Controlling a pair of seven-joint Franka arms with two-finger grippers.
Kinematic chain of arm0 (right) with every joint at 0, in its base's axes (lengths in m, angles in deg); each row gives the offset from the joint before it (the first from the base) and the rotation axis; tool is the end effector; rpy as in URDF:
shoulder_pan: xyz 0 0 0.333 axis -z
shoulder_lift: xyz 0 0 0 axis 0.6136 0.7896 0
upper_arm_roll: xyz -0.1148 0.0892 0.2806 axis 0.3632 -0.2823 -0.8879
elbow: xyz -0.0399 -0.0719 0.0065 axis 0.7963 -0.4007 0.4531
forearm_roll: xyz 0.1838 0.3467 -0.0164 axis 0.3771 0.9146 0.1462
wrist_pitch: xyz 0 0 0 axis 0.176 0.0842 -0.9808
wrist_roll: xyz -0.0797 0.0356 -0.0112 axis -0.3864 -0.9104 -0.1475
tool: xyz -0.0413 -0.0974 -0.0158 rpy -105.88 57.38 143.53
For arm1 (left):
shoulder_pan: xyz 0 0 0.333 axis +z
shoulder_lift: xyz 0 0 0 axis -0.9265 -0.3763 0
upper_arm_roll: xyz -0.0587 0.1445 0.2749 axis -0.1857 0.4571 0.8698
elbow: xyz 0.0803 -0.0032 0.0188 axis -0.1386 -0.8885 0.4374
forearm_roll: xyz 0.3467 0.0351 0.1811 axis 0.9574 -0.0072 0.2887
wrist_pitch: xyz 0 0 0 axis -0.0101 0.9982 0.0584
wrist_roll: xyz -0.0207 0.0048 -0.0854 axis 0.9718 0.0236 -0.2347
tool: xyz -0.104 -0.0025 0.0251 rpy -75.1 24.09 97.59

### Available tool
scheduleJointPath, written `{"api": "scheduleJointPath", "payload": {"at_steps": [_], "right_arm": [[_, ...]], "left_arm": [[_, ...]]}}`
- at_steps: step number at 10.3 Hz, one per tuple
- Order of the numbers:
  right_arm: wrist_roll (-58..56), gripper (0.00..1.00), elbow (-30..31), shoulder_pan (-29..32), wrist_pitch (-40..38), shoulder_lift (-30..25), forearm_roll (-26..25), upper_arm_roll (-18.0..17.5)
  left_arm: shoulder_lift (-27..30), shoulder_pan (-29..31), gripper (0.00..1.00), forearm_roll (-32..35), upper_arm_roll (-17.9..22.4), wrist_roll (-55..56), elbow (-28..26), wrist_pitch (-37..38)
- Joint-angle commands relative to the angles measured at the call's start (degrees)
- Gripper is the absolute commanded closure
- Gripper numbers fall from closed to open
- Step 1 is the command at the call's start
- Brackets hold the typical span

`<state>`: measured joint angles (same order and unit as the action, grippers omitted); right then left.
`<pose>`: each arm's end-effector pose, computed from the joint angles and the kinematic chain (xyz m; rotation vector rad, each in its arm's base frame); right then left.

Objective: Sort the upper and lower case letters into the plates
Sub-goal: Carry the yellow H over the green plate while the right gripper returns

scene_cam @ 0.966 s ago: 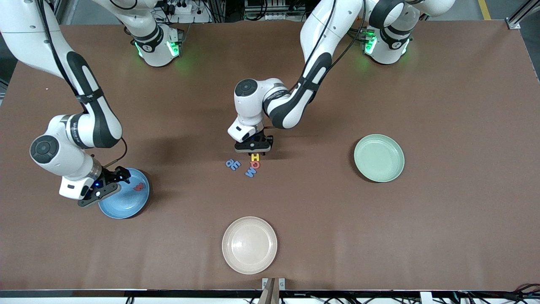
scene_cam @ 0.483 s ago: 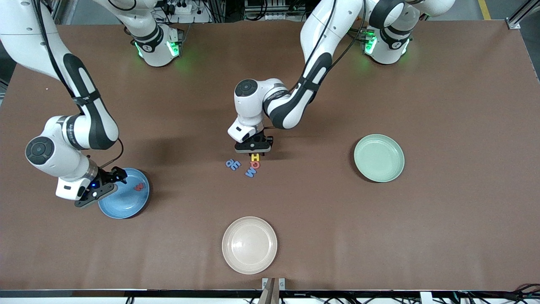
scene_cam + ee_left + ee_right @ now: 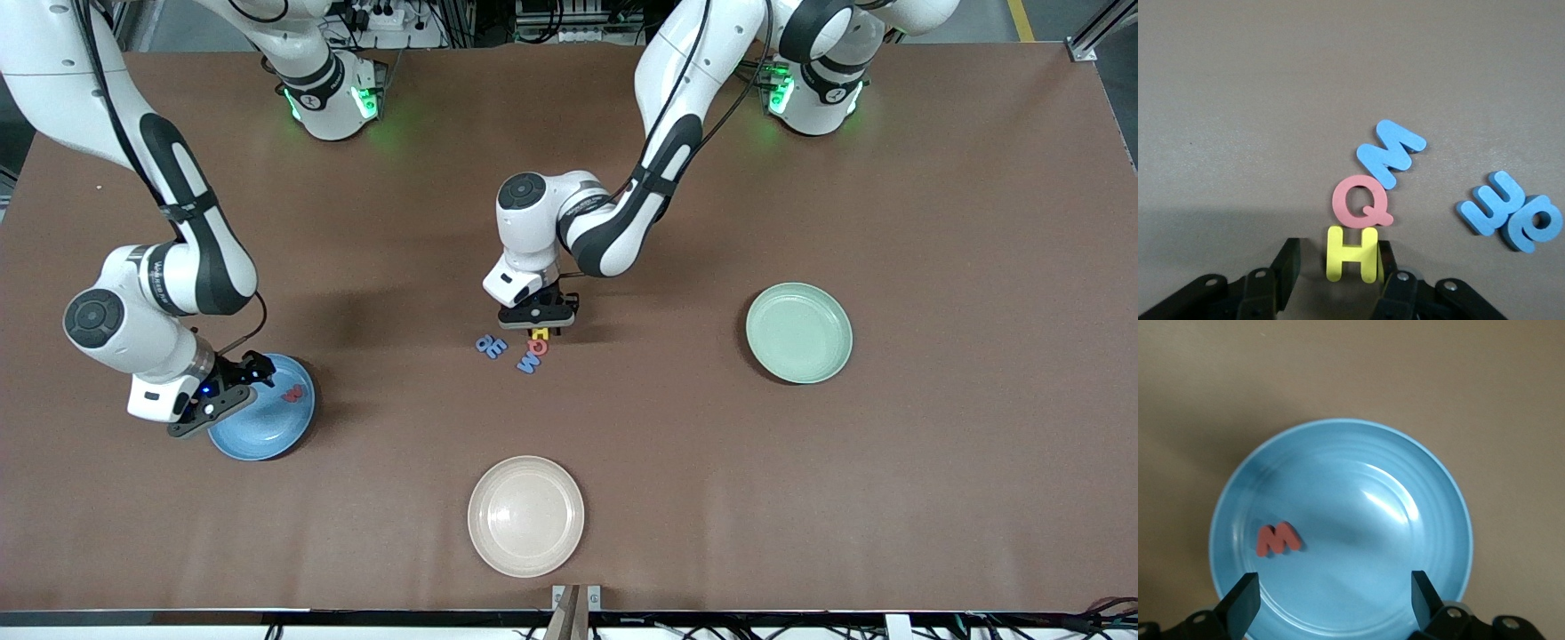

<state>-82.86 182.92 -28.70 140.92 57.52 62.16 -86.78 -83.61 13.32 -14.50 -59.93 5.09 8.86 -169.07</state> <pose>0.6445 -0.0319 0.2383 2.9466 0.9170 0.0937 0.4555 -0.5947 0.1672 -3.1053 -0.0562 -0.4168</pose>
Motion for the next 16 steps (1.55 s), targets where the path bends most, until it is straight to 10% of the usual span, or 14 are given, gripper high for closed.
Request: {"api": "scheduleJointPath", "payload": {"at_steps": [1, 6, 10, 16], "right_arm": [[0.2, 0.00, -0.9, -2.2, -0.5, 0.4, -0.9, -0.2], [0.8, 0.00, -0.9, -4.3, -1.2, 0.4, -0.6, -0.2], [2.8, 0.00, -0.8, -6.5, -2.2, 0.4, -0.4, -0.3], [4.0, 0.00, -0.7, -8.1, -2.2, 0.4, -0.4, -0.3]], "left_arm": [[-1.6, -0.2, 0.48, 0.8, 0.6, 2.2, 1.8, 0.2], [-1.6, -0.4, 0.64, 0.7, 0.3, 2.6, 1.6, 0.2], [-1.3, -0.4, 1.00, 0.2, 0.3, 2.5, 1.5, 1.8], [6.7, 8.0, 1.00, -11.4, -0.3, -11.9, -0.1, 25.6]]}}
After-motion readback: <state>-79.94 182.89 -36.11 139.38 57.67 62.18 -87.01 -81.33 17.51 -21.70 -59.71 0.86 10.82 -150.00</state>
